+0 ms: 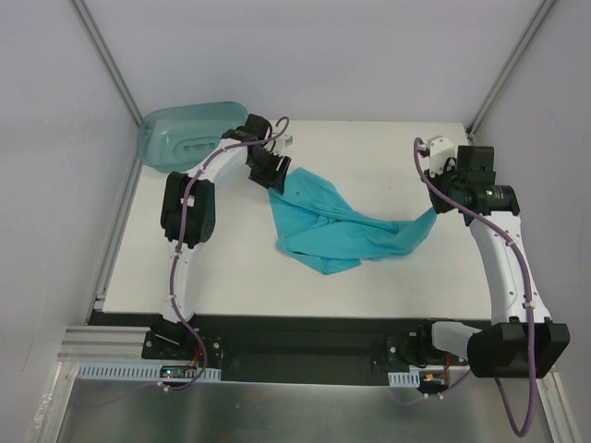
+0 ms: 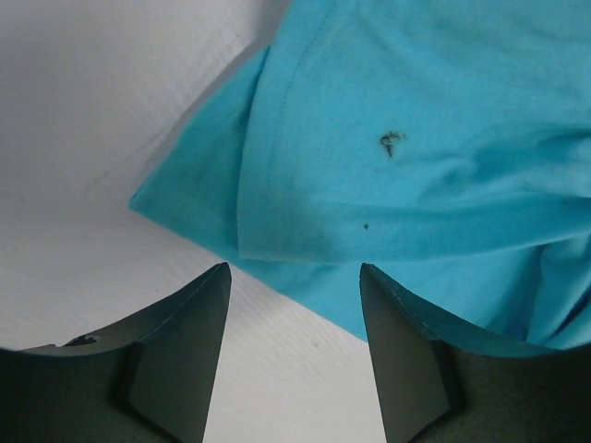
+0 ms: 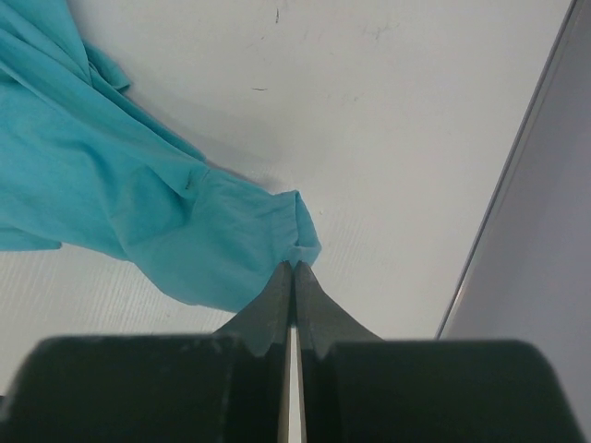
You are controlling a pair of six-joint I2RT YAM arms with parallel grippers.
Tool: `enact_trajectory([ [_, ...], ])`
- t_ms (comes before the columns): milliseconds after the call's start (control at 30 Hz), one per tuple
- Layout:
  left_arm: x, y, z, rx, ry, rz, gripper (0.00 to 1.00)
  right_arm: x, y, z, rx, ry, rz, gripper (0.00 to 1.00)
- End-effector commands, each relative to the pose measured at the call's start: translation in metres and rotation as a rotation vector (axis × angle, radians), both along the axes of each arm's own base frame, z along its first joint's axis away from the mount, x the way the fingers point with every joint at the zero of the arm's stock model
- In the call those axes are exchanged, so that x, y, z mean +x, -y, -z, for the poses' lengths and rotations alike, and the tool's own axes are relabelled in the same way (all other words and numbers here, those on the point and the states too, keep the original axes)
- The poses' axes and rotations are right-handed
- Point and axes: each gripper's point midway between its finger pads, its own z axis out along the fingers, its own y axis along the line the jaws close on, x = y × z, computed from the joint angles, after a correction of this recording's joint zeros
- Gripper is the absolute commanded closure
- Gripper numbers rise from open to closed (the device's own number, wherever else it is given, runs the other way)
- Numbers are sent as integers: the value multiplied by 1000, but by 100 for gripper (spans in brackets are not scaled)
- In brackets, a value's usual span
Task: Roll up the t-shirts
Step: Flatten out the T-shirt at the center of the board.
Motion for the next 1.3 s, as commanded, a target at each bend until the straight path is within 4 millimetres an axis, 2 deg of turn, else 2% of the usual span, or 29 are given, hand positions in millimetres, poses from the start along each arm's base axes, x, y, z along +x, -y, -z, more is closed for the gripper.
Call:
enact_trajectory([
  [0, 11, -4, 4, 30, 14, -1, 44, 6, -2, -3, 34, 13, 14, 99],
  [200, 17, -1, 11, 25, 13, 3, 47, 11, -3, -2, 40, 3, 11, 99],
  [400, 18, 3, 13, 11, 7, 11, 60, 14, -3, 0, 43, -8, 12, 99],
  [500, 17, 3, 13, 9, 4, 12, 70, 16, -3, 2, 42, -9, 11, 99],
  [533, 17, 4, 11, 6, 7, 12, 77, 17, -3, 2, 42, -9, 11, 99],
  [633, 18, 3, 4, 8, 19, 5, 91, 20, -2, 4, 37, -8, 13, 99],
  [667, 18, 3, 0, 7, 25, -1, 100, 21, -2, 6, 35, -7, 13, 99],
  [733, 18, 1, -19, 2, 57, -1, 100, 27, -1, 5, 35, 2, 17, 99],
  [800, 14, 1, -64, -50, 113, 11, 100, 37, -6, 5, 52, 11, -3, 99],
  [867, 7, 3, -95, -104, 142, 28, 100, 52, -5, 3, 59, 25, 18, 99],
  [900, 5, -2, -124, -124, 194, 23, 100, 61, -5, -8, 71, 57, 32, 99],
  [967, -1, -8, -151, -149, 237, 27, 100, 78, -8, -12, 86, 62, 26, 99],
  [1000, -5, -18, -177, -158, 287, 17, 100, 85, -6, -16, 96, 70, 44, 99],
  [1033, -6, -25, -189, -156, 316, 8, 100, 98, -5, -41, 103, 131, 54, 99],
  [1067, -8, -32, -199, -154, 338, -5, 100, 105, -6, -49, 113, 151, 63, 99],
  [1100, -13, -41, -219, -151, 388, -13, 100, 116, 10, -51, 123, 155, 115, 99],
  [1133, -13, -54, -226, -143, 405, -35, 100, 125, 14, -79, 149, 219, 146, 99],
  [1200, -20, -69, -251, -134, 473, -49, 100, 137, 25, -98, 159, 263, 179, 99],
  [1233, -20, -78, -261, -132, 501, -64, 100, 140, 27, -125, 152, 326, 174, 99],
  [1267, -22, -84, -269, -127, 526, -69, 100, 139, 28, -137, 146, 357, 171, 99],
])
